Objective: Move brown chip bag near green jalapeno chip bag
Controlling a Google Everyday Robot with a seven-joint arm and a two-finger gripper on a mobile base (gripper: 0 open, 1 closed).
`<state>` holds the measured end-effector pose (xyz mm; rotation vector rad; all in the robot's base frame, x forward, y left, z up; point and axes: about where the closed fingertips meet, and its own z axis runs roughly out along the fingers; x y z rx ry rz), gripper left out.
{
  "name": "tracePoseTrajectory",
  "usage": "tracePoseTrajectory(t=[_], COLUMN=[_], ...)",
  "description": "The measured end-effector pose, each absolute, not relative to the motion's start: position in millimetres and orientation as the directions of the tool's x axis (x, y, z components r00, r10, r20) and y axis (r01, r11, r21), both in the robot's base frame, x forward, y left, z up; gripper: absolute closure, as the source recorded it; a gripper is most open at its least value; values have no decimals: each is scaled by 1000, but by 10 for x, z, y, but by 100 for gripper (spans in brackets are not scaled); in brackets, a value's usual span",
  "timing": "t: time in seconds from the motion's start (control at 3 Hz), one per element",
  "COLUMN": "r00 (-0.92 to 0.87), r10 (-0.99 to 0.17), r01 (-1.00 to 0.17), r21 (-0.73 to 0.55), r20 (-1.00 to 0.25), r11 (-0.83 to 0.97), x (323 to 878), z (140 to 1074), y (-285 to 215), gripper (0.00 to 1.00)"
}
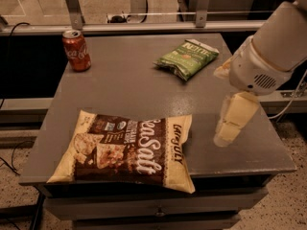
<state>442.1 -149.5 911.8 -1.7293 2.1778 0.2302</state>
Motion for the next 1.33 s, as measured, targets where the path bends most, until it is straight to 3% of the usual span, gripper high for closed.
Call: tracePoseTrajectory(t=[1.0,1.33], r00=[-265,-287], r10=[-777,-754], r01=[-963,-954], r21=[197,252], r20=[-571,-591], r11=[183,165], x=[4306,4217], z=[8635,8568], y=[-450,-255], gripper=[0,16])
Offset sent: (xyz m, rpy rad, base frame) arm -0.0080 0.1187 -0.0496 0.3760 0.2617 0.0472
